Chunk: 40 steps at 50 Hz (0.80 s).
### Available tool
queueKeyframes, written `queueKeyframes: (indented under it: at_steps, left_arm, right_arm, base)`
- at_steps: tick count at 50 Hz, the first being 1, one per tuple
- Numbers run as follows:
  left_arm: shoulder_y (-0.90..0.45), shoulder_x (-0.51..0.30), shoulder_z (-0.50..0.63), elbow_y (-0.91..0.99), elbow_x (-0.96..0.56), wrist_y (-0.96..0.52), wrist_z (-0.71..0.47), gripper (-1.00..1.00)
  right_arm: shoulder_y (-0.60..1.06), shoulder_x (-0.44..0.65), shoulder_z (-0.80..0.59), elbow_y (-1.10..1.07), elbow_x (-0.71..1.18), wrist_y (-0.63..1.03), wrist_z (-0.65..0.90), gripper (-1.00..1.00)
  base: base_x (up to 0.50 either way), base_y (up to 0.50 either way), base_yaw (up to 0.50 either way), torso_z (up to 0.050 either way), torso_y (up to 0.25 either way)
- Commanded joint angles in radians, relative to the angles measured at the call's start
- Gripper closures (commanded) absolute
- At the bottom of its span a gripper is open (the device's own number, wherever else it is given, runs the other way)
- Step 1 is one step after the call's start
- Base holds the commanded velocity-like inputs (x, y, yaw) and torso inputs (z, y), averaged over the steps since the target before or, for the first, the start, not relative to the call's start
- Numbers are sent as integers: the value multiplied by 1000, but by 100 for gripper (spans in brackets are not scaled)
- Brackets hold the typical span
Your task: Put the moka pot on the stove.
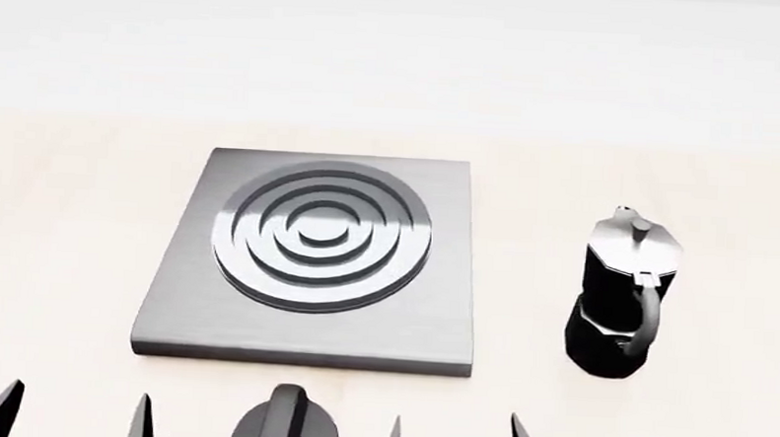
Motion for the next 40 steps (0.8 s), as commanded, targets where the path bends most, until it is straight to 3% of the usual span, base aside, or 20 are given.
queueKeyframes:
  at_steps: [1,22,40]
  left_arm:
    - [-7,-7,2,-2,-8,-4,-3,-100]
    - [-14,-16,6,-9,-25,-7,-10,-100]
    - [-22,-18,19,-40,-41,-2,-3,-100]
  right_arm:
    - [2,-1,-8,8,1,-8,6,-100]
    - [1,3,-17,14,8,-14,18,-100]
    - [8,3,-20,45,26,-21,19,-100]
  base:
    - [0,188,0,0,0]
    - [0,185,0,0,0]
    - [0,2,0,0,0]
